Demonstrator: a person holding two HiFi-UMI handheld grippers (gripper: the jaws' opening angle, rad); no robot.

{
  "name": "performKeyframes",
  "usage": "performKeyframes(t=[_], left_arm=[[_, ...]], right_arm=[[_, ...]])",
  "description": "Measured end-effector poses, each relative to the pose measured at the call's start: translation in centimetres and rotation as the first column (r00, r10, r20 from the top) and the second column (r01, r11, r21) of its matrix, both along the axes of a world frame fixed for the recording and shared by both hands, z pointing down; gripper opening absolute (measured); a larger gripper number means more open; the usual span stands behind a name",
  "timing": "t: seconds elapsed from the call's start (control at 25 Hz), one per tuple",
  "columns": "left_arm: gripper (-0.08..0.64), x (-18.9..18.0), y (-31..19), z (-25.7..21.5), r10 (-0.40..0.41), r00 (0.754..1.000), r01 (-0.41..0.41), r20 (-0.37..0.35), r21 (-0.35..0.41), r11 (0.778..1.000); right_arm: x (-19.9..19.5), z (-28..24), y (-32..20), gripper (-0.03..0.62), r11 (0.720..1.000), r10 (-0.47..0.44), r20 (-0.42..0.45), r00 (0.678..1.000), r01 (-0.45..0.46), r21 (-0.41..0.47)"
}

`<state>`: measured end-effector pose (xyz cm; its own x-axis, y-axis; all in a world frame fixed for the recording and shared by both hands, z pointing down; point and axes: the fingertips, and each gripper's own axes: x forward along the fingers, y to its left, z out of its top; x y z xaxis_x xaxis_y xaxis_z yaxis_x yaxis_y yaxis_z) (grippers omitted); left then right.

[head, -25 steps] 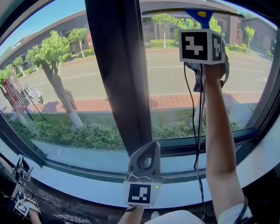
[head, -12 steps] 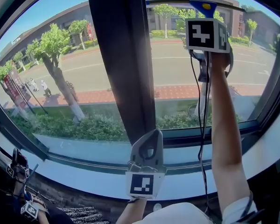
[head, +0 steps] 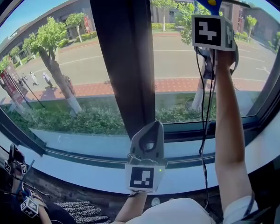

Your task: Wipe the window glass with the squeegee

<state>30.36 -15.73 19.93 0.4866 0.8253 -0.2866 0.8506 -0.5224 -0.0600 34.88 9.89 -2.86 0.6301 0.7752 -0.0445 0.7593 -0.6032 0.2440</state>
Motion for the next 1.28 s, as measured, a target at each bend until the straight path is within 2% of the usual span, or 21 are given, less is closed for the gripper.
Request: performKeyframes(t=[0.16, 0.72, 0.96, 1.12, 1.28], left_arm=[[-0.008, -0.2, 0.4, -0.1, 0.009, 1.0, -0.009, -0.003, -0.015, 1.0], [-0.008, 0.8, -0.4, -0.1, 0.014, 0.999, -0.014, 0.033, 0.012, 1.0], [-0.008, 0.3, 0.1, 0.8, 0.001, 0.999, -0.003, 0.041, 0.033, 0.999], [-0.009, -0.1, 0.6, 2.4, -0.008, 0.999, 0.006, 0.048, 0.044, 0.999], [-0.008, -0.3, 0.3, 3.0, -0.009, 0.998, 0.006, 0.064, 0.052, 0.999]], right_arm=[[-0.3, 0.3, 0.0, 0.063, 1.0, 0.006, 0.001, 1.0, -0.006, -0.007], [0.3, 2.3, -1.2, 0.063, 1.0, 0.013, 0.053, 0.998, -0.013, 0.001], [-0.4, 5.1, -0.6, 0.063, 1.0, 0.011, 0.067, 0.998, -0.013, 0.019], [-0.5, 6.9, -0.2, 0.063, 1.0, -0.01, 0.067, 0.998, 0.011, -0.016], [-1.0, 8.4, -0.4, 0.063, 1.0, -0.004, 0.073, 0.997, 0.005, -0.014]])
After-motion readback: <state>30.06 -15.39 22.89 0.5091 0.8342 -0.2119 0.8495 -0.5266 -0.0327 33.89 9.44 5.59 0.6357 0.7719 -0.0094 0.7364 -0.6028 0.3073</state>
